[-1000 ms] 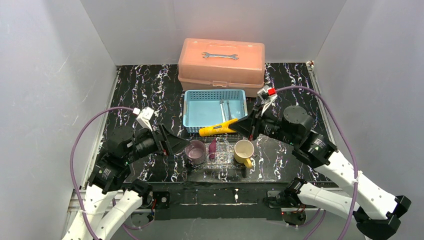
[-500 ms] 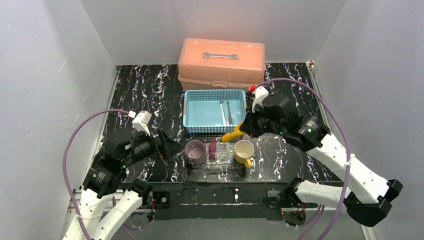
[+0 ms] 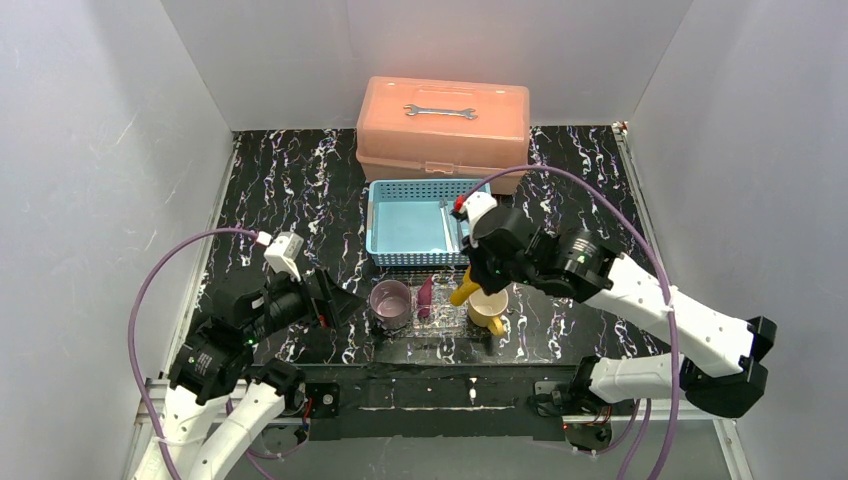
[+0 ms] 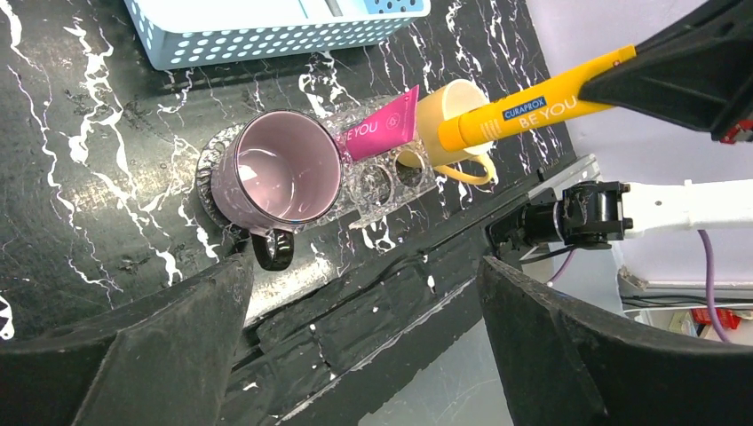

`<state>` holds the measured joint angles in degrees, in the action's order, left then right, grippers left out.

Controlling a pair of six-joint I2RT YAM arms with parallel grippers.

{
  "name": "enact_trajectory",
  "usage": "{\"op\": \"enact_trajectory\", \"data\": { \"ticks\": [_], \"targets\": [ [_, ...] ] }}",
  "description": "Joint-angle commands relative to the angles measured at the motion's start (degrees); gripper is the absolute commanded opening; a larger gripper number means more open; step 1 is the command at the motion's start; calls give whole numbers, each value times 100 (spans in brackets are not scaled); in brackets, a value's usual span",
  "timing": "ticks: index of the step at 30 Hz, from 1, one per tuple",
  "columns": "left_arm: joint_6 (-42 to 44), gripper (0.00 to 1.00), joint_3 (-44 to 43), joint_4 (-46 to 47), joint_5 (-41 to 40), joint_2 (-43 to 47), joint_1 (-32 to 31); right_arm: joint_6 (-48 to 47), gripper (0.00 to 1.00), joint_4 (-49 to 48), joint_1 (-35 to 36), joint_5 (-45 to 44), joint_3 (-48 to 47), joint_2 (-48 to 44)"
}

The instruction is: Prepare toiletry sets of a toothbrush and toothpaste on the tray

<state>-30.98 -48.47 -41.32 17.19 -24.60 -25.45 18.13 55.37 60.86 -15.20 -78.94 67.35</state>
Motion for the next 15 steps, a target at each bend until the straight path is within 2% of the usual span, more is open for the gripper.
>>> {"op": "enact_trajectory", "data": {
  "ticks": [1, 9, 15],
  "targets": [
    [127, 96, 137, -60, -75, 98, -4, 174, 1, 61, 539, -918, -446, 214],
    [154, 97, 314, -60, -159, 298, -4, 252, 1, -85, 987, -1497, -570, 663],
    [147, 97, 406, -56, -174, 370, -4, 193, 1, -322, 1033, -1591, -545, 842]
  ]
}}
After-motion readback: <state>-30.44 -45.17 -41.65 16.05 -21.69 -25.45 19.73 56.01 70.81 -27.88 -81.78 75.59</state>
